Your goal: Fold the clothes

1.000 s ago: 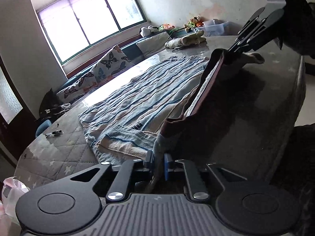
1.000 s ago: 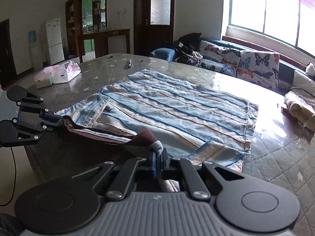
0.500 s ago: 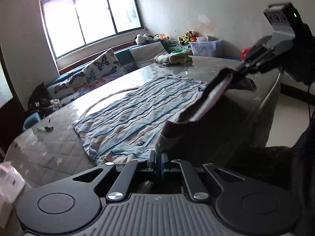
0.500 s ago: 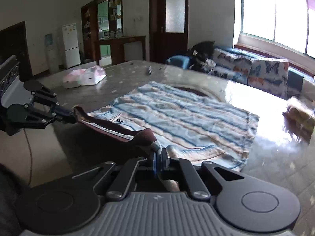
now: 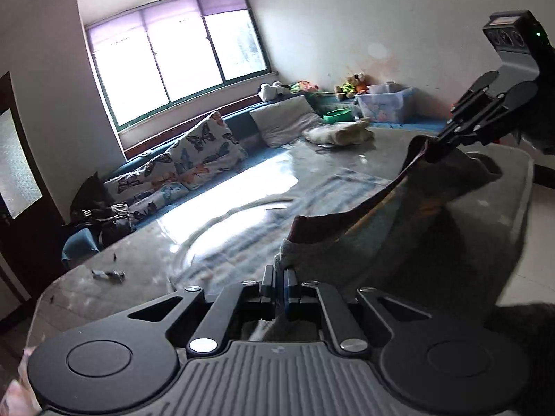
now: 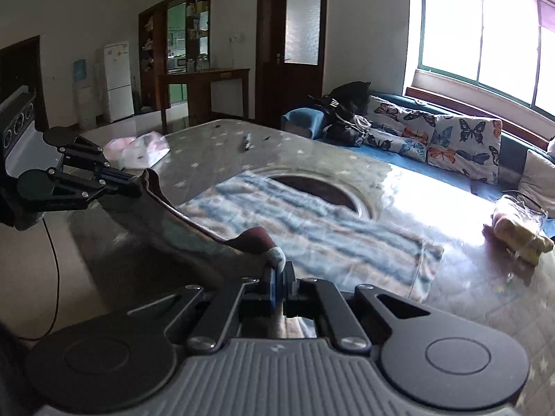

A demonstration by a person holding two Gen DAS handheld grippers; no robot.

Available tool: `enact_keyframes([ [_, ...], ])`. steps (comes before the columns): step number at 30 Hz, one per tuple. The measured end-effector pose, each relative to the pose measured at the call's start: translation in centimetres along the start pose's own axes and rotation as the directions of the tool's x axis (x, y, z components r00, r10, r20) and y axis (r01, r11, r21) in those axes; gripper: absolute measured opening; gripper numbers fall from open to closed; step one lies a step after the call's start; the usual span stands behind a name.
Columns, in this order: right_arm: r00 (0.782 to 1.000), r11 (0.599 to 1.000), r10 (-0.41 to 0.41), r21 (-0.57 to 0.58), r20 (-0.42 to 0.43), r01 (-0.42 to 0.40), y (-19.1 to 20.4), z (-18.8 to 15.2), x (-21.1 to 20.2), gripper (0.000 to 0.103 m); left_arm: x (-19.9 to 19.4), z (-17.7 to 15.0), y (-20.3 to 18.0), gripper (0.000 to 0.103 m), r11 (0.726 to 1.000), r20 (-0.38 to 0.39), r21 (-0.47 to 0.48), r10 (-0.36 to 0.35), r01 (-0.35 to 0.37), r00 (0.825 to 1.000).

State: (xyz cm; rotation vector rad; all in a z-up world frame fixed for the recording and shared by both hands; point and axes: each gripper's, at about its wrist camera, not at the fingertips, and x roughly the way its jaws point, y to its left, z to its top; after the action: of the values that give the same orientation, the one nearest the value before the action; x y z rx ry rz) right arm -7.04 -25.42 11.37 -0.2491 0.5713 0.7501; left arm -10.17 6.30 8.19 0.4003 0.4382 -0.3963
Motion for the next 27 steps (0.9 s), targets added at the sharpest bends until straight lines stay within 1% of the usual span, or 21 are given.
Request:
enact_keyframes([
  [3, 1.0, 1.0, -0.001, 0.005, -0.004, 0.001, -1.9, 1.9, 1.9, 0.003, 3.2, 1.6, 2.0, 0.004, 1.0, -0.015, -0.009, 0.013, -0.013, 1.0],
  [6, 1.0, 1.0, -0.001, 0.021, -0.015, 0.001, -4.5, 4.3, 4.6, 0.003, 6.9, 3.2, 4.1, 0.004, 1.0, -0.045, -0.014, 0.023, -0.024, 0.999],
  [9, 0.999, 0.999, -0.005, 0.048, -0.04, 0.007, -7.7, 6.7, 8.5, 0.003, 10.9, 4.6, 6.3, 0.005, 0.999, -0.086, -0.015, 0.03, -0.031, 0.996],
  [13, 0.996, 0.997, -0.013, 0.074, -0.083, 0.019, -11.0, 8.4, 13.6, 0.003, 16.6, 5.2, 8.7, 0.005, 0.999, -0.146, -0.019, 0.042, -0.045, 0.988],
  [16, 0.993, 0.993, -0.025, 0.11, -0.113, 0.038, -13.0, 8.7, 17.3, 0.003, 21.1, 4.6, 9.8, 0.006, 0.998, -0.203, -0.032, 0.046, -0.054, 0.978],
  [17, 0.991, 0.99, -0.03, 0.134, -0.129, 0.047, -13.7, 8.4, 19.1, 0.005, 22.2, 4.2, 10.1, 0.006, 0.997, -0.221, -0.048, 0.046, -0.058, 0.974],
  [18, 0.99, 0.988, -0.038, 0.142, -0.133, 0.057, -14.0, 8.2, 19.9, 0.005, 23.4, 3.6, 10.1, 0.007, 0.997, -0.242, -0.052, 0.049, -0.063, 0.969],
  [19, 0.989, 0.985, -0.052, 0.157, -0.14, 0.074, -14.4, 7.7, 21.1, 0.007, 24.5, 3.0, 10.2, 0.009, 0.996, -0.263, -0.057, 0.052, -0.069, 0.963],
  [20, 0.987, 0.981, -0.065, 0.171, -0.147, 0.09, -14.8, 7.3, 22.3, 0.014, 25.5, 2.5, 10.3, 0.01, 0.995, -0.284, -0.062, 0.061, -0.082, 0.957],
  [21, 0.985, 0.977, -0.078, 0.185, -0.151, 0.105, -15.2, 6.8, 23.3, 0.017, 26.1, 2.0, 10.5, 0.011, 0.993, -0.302, -0.08, 0.06, -0.088, 0.951],
  [22, 0.985, 0.972, -0.089, 0.202, -0.147, 0.118, -15.4, 6.5, 23.8, 0.018, 26.7, 1.5, 10.7, 0.015, 0.991, -0.319, -0.096, 0.06, -0.095, 0.946],
  [23, 0.985, 0.965, -0.093, 0.229, -0.144, 0.125, -15.9, 6.2, 24.3, 0.019, 26.8, 1.2, 10.9, 0.023, 0.988, -0.325, -0.107, 0.071, -0.112, 0.943],
  [24, 0.986, 0.96, -0.095, 0.248, -0.14, 0.127, -16.2, 6.1, 24.3, 0.02, 27.0, 0.9, 11.2, 0.026, 0.985, -0.331, -0.116, 0.083, -0.128, 0.94],
  [25, 0.986, 0.953, -0.104, 0.272, -0.129, 0.136, -16.6, 5.9, 24.2, 0.021, 26.8, 0.8, 11.4, 0.029, 0.983, -0.326, -0.114, 0.097, -0.141, 0.94],
  [27, 0.984, 0.943, -0.136, 0.29, -0.118, 0.165, -17.1, 5.8, 23.7, 0.021, 26.1, 1.3, 12.1, 0.03, 0.979, -0.315, -0.114, 0.127, -0.171, 0.941],
])
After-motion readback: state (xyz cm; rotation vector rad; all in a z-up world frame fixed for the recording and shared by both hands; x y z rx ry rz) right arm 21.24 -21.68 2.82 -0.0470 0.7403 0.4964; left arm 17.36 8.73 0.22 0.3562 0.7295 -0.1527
